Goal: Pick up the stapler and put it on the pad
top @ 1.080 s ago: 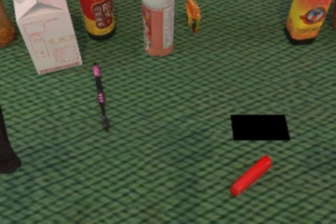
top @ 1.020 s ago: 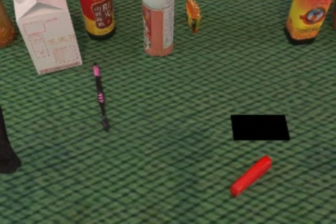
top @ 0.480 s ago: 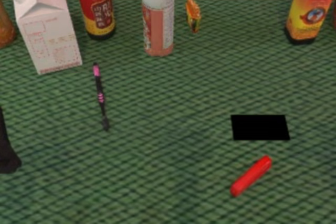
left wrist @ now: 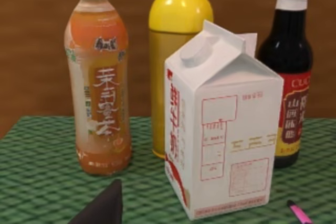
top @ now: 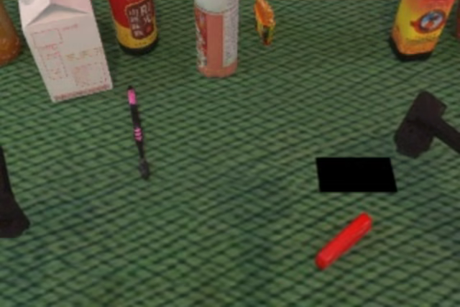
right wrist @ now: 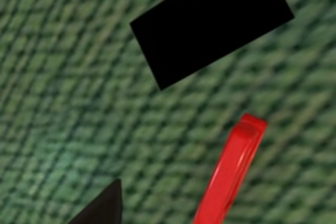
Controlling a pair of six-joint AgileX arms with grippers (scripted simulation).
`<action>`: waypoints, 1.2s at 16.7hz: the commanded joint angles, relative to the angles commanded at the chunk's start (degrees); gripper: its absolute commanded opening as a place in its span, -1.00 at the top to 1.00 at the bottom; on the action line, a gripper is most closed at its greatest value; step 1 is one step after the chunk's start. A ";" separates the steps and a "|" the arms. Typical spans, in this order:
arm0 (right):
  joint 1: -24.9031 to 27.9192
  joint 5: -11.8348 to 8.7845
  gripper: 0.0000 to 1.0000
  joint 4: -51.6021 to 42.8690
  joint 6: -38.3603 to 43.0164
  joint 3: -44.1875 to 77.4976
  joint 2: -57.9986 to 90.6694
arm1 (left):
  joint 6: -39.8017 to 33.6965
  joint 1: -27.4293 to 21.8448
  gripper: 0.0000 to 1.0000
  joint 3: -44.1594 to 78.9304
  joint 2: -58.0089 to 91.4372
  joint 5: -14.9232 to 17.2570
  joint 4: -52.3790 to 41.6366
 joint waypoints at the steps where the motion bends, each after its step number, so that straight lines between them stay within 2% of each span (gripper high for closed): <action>1: 1.74 -0.02 -1.00 -3.07 4.11 3.49 4.80 | 0.00 0.00 -1.00 0.00 0.00 0.00 0.00; 5: 7.72 -0.05 -1.00 -13.35 18.29 15.77 21.79 | 0.00 0.00 -1.00 0.00 0.00 0.00 0.00; 9: 11.51 0.02 -1.00 -19.58 27.22 23.83 32.06 | 0.00 0.00 -1.00 0.00 0.00 0.00 0.00; 17: 12.12 0.05 -1.00 -20.68 29.19 25.43 34.32 | 0.00 0.00 -1.00 0.00 0.00 0.00 0.00; 20: 12.23 0.06 -1.00 -16.82 29.12 23.00 36.06 | 0.00 0.00 -1.00 0.00 0.00 0.00 0.00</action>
